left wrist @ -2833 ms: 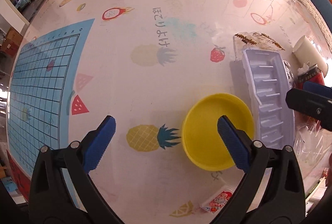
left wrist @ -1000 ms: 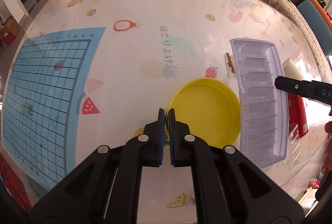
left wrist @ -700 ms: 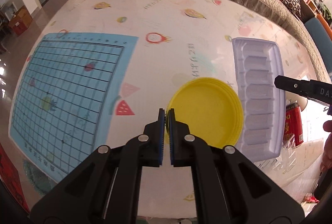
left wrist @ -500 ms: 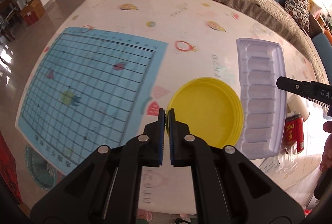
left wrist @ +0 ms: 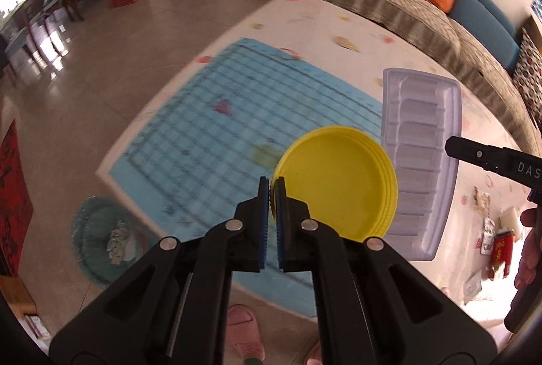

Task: Collect trash
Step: 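Lift the yellow lid and clear tray and carry them toward the bin, then open both tools to drop the lid and tray into the teal bin, then move both open tools back over the table, then grasp the clear plastic box with left tool while right tool grasps the red can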

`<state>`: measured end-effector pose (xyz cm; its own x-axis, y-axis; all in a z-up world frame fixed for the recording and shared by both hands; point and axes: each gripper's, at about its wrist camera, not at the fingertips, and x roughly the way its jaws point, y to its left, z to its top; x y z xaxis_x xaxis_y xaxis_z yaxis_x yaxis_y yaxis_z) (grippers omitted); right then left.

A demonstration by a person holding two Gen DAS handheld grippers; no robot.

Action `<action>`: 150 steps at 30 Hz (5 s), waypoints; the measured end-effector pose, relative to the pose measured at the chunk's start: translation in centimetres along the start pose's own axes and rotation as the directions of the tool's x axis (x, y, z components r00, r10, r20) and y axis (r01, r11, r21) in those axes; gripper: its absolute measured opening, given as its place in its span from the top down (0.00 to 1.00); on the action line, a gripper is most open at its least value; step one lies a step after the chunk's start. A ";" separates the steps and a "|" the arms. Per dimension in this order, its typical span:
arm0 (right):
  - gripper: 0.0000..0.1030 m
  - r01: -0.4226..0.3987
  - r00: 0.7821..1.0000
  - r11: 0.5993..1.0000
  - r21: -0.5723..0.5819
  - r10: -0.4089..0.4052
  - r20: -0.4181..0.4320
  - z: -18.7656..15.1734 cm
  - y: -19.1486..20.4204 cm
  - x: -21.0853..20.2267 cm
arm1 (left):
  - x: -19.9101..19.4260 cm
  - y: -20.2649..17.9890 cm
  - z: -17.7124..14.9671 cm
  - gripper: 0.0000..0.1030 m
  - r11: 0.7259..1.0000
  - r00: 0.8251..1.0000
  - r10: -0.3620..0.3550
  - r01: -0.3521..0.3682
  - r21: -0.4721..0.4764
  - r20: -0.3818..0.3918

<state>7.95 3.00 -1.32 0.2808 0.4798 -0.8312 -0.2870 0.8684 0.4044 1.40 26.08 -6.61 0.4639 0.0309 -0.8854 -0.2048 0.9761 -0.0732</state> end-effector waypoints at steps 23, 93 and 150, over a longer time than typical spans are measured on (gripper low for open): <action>0.96 -0.255 0.943 0.875 -0.411 0.131 -0.307 -5.4 33.9 21.6 | 0.2 34.4 -9.6 0.98 0.866 0.945 0.283 -0.325 -0.381 -0.162; 0.07 0.209 0.963 0.894 0.397 -0.258 0.075 -16.7 -19.3 -17.6 | -1.4 -25.7 -5.1 0.06 0.905 0.960 -0.175 0.244 0.348 -0.218; 0.37 0.148 0.988 0.885 0.442 -0.109 -0.113 -19.5 -34.1 -15.9 | 2.3 -39.7 -21.4 0.66 0.850 0.824 -0.323 0.469 0.240 -0.465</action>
<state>-4.57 -36.64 -9.34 0.2047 0.3655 -0.9080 0.1924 0.8945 0.4034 -7.83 -17.25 -15.55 0.0475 -0.3903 -0.9194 0.2507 0.8957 -0.3673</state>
